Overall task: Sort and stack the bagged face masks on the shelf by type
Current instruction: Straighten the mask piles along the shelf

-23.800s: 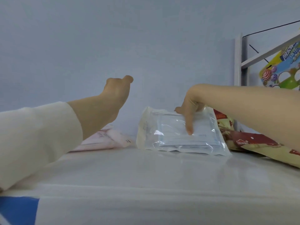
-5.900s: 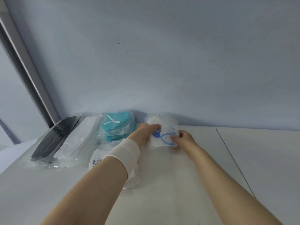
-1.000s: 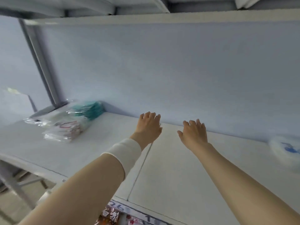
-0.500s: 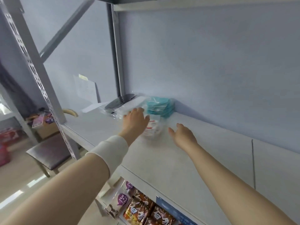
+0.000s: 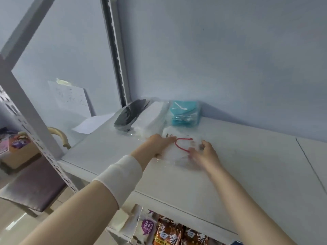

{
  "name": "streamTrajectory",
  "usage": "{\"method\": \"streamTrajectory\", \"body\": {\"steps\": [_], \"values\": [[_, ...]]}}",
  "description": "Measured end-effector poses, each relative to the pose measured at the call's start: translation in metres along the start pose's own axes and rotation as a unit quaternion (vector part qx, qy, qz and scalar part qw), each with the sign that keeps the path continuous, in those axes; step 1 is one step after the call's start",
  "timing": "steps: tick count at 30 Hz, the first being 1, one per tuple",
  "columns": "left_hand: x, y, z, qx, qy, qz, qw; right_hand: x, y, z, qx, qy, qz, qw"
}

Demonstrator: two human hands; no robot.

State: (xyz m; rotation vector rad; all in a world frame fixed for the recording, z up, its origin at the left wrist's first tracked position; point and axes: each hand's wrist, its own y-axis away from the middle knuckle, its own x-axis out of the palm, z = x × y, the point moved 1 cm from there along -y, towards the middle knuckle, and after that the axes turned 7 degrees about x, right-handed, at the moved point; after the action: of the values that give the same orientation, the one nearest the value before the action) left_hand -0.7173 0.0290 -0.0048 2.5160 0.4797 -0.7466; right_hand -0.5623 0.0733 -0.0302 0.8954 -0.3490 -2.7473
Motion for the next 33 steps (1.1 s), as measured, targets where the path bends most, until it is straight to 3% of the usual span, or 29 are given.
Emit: {"method": "streamTrajectory", "body": {"steps": [3,6,9,11,18,23,33], "values": [[-0.005,-0.001,0.007,0.031,0.014,0.049,0.998,0.002,0.016,-0.002,0.002,-0.069,0.008,0.998],[-0.006,0.003,0.013,0.066,0.106,0.099,0.987,-0.001,0.029,-0.007,-0.009,-0.127,0.03,0.991],[-0.006,0.014,0.018,0.131,0.261,0.158,0.943,-0.004,0.036,-0.016,-0.014,-0.166,0.045,0.985],[-0.008,0.021,0.019,0.194,0.299,0.178,0.917,-0.006,0.039,-0.018,-0.034,-0.181,0.054,0.981],[-0.013,0.031,-0.001,0.338,0.294,0.133,0.884,-0.015,0.047,-0.011,-0.162,-0.2,-0.047,0.965],[0.007,0.031,0.013,0.342,0.297,0.1,0.886,0.0,0.056,-0.023,-0.137,-0.235,-0.001,0.962],[0.015,0.03,0.024,0.379,0.249,0.057,0.89,0.002,0.054,-0.024,-0.158,-0.194,-0.014,0.968]]}}
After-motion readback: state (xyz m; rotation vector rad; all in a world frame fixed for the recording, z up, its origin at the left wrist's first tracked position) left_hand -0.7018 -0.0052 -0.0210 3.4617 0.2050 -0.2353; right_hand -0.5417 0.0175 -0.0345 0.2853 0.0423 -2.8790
